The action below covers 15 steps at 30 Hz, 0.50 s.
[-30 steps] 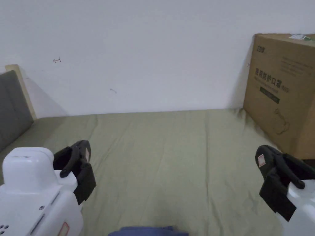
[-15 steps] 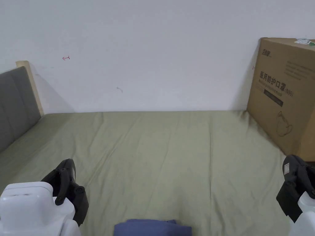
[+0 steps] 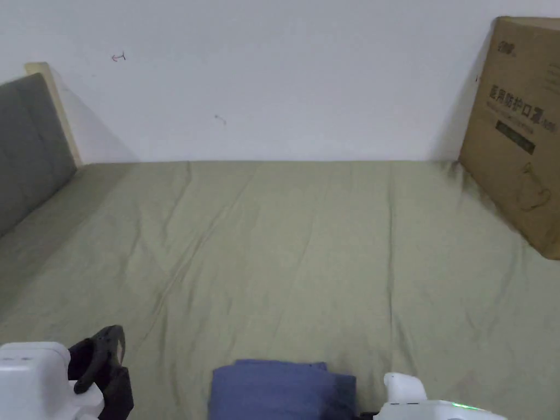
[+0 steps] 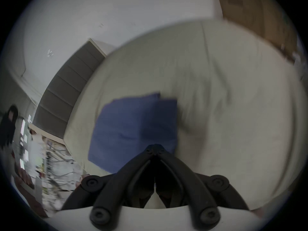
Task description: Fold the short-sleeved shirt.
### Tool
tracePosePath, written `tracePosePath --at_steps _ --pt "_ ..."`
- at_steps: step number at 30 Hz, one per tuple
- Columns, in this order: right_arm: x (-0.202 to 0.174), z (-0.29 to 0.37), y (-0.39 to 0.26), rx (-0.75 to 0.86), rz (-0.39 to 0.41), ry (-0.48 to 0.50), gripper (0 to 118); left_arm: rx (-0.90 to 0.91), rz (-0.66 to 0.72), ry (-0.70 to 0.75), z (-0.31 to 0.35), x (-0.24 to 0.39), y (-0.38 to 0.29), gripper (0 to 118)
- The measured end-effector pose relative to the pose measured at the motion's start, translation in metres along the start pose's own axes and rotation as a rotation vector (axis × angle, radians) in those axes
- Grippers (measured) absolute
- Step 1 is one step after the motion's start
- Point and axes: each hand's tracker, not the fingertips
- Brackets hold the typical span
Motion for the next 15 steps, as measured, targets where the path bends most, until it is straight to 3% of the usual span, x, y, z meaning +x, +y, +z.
tracePosePath --at_steps 5,8,9,10,12,13,15 --pt "0.031 -0.022 0.004 0.001 -0.063 0.09 0 -0.147 0.076 -0.034 -0.035 -0.035 -0.015 1" --pt "0.032 -0.017 0.003 -0.023 -0.01 0.098 0 -0.313 0.275 -0.298 -0.076 -0.065 -0.033 2" --pt "0.031 -0.018 0.003 -0.022 0.003 0.096 0 -0.391 0.395 -0.419 -0.096 -0.077 -0.045 11" --pt "0.03 -0.018 0.003 -0.02 0.01 0.095 0 -0.476 0.508 -0.51 -0.117 -0.087 -0.059 31" --pt "0.028 -0.019 0.001 -0.017 0.012 0.087 0 -0.622 0.71 -0.68 -0.155 -0.098 -0.094 95" --pt "0.027 -0.019 0.0 -0.013 0.008 0.083 0 -0.649 0.783 -0.712 -0.17 -0.1 -0.113 108" --pt "0.027 -0.019 -0.002 -0.002 -0.004 0.08 0 -0.698 0.855 -0.758 -0.193 -0.094 -0.138 115"
